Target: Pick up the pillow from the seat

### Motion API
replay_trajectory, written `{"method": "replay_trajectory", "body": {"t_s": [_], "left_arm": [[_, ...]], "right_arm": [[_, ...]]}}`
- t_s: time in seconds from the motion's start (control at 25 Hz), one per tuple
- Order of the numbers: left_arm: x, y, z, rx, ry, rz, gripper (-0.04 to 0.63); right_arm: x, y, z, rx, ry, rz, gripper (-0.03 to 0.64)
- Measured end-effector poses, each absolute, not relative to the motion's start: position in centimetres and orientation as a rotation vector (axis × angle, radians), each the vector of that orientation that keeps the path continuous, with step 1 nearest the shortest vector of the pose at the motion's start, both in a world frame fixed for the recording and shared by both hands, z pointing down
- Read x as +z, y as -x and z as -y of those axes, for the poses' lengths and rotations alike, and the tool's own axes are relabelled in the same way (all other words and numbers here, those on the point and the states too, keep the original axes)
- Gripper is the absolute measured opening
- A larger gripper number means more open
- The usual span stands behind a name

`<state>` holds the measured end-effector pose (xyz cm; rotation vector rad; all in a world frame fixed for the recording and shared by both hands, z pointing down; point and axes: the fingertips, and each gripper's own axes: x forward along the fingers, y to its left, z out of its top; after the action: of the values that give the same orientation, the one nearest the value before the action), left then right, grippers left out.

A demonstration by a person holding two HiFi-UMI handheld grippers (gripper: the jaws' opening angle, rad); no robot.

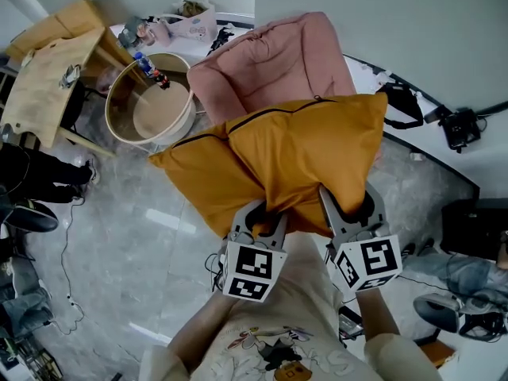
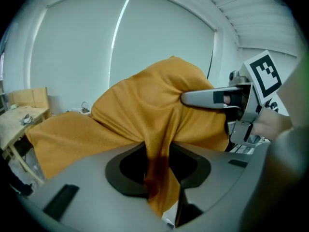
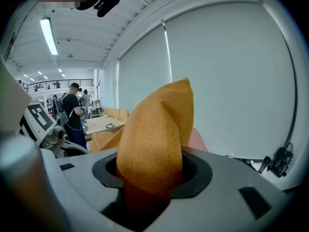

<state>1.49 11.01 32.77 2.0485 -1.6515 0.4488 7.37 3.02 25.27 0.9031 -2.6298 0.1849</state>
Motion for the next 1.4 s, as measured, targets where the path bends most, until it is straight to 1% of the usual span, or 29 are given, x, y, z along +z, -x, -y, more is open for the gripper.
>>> {"method": "replay_trajectory", "body": {"t_s": [0.36, 0.68, 1.0, 1.4], "left_arm": [[32.2, -0.9, -17.3, 0.442, -2.078, 1.640, 0.121], [30.5, -1.9, -19.2, 0.449, -2.110, 1.639, 0.123], [29.9, -6.5, -21.1, 0.474, -2.112, 1.631, 0.124], [28.2, -15.7, -23.1, 0.528, -2.146, 1.621, 0.126]], "right_arm": [[23.9, -7.0, -9.3, 0.160, -0.940, 2.641, 0.233], [23.0, -8.3, -11.5, 0.200, -0.958, 2.644, 0.233], [22.0, -13.1, -13.1, 0.218, -0.961, 2.660, 0.233], [21.2, -22.7, -15.6, 0.242, -0.975, 2.685, 0.233]]}}
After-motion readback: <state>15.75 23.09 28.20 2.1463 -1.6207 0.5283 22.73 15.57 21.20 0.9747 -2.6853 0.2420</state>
